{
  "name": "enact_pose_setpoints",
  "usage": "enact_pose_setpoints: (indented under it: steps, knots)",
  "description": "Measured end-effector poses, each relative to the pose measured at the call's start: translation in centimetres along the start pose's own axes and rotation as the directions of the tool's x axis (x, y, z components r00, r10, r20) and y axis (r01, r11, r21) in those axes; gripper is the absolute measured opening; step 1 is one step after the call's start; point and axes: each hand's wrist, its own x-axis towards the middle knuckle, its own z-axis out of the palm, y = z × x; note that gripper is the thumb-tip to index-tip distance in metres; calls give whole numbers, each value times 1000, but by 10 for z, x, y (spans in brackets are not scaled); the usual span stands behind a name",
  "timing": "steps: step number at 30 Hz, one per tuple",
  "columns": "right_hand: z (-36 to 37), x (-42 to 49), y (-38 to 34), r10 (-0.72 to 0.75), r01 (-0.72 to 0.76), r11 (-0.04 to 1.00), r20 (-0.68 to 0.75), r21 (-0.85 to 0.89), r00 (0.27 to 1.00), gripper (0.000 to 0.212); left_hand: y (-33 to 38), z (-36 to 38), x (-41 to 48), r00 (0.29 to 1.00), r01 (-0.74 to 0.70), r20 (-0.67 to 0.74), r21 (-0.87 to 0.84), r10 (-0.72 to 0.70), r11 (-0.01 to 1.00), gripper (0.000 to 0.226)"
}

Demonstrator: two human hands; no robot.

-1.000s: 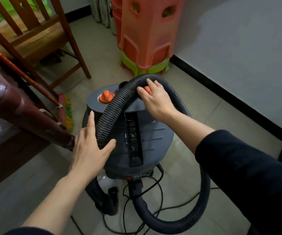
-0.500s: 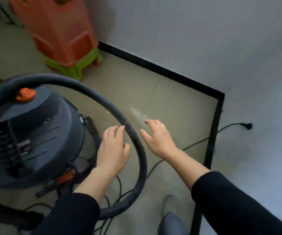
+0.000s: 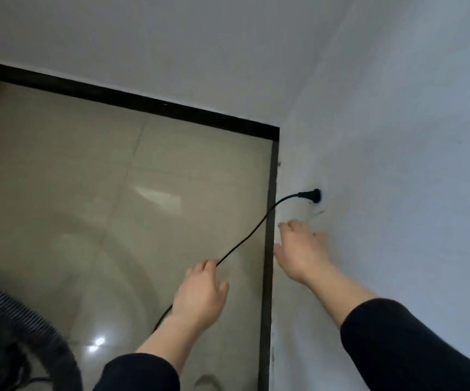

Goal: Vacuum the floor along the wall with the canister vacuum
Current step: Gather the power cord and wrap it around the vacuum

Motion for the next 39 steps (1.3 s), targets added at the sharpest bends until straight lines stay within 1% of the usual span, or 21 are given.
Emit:
enact_pose_setpoints:
  steps: [3, 5, 7, 9, 11, 14, 16, 17, 21, 24, 25, 27, 28, 30, 32, 33, 34, 36, 37, 38, 39]
  knots:
    - [-6, 53, 37, -23, -11, 949, -103, -315, 994, 59, 14, 31, 59, 1000, -26, 8, -30, 26, 999, 52]
    - [-8, 82, 56, -25, -22, 890, -97, -455, 995, 71, 29, 50, 94, 999, -46, 6, -73, 47, 996, 53]
    - [-5, 104, 71, -19, -19, 832, -63, -555, 998, 75, 46, 65, 123, 998, -61, 11, -135, 63, 989, 56]
    - [4, 119, 78, -39, -5, 776, -56, -631, 998, 69, 62, 76, 147, 997, -80, -12, -205, 79, 975, 60]
    - [9, 128, 78, -95, 16, 728, -77, -685, 992, 54, 75, 86, 168, 992, -121, -57, -271, 109, 955, 60]
    - [6, 134, 78, -187, 60, 702, -103, -709, 977, 29, 86, 95, 187, 988, -142, -106, -332, 113, 933, 41]
    - [4, 136, 78, -207, 79, 718, -103, -692, 973, 22, 88, 97, 193, 990, -115, -116, -334, 80, 935, 25]
    - [3, 137, 77, -209, 82, 735, -109, -673, 972, 22, 86, 95, 194, 989, -105, -137, -343, 61, 933, 23]
    - [-5, 140, 49, -155, 85, 892, -124, -445, 980, 34, 61, 70, 194, 961, -75, -274, -419, -47, 905, 22]
    - [-2, 138, 30, -145, 83, 932, -152, -353, 978, 30, 39, 43, 172, 971, -148, -236, -431, 47, 890, 23]
    - [3, 135, 26, -141, 87, 961, -196, -264, 970, 24, 31, 37, 160, 977, -152, -202, -449, 66, 880, 23]
    - [9, 122, 17, -76, 102, 992, -305, 70, 949, 20, 8, 36, 131, 989, -118, -142, -512, 52, 851, 24]
    - [10, 115, 10, 3, 83, 965, -328, 247, 945, 21, -6, 39, 114, 994, -79, -111, -533, 23, 842, 24]
    - [11, 102, -7, 167, 16, 848, -296, 530, 941, 25, -39, 48, 75, 997, 16, -59, -539, -57, 842, 26]
    - [18, 87, -25, 264, -36, 697, -210, 716, 941, 28, -67, 56, 32, 989, 93, -42, -559, -140, 824, 29]
    - [23, 77, -36, 283, -68, 612, -138, 788, 949, 28, -77, 56, 12, 981, 123, -48, -601, -188, 790, 31]
    - [32, 64, -49, 279, -105, 531, -56, 841, 958, 28, -83, 56, -8, 968, 148, -50, -680, -247, 718, 33]
    - [52, 29, -79, 232, -182, 387, 96, 904, 968, 27, -88, 50, -46, 930, 191, 10, -866, -367, 462, 34]
    - [64, 8, -94, 195, -229, 332, 171, 915, 966, 28, -89, 46, -65, 912, 208, 67, -925, -404, 316, 33]
    - [77, -13, -109, 155, -272, 293, 235, 917, 960, 27, -90, 41, -83, 903, 214, 111, -954, -416, 210, 31]
    - [89, -34, -122, 112, -312, 273, 292, 910, 950, 26, -92, 35, -103, 900, 221, 140, -963, -413, 154, 30]
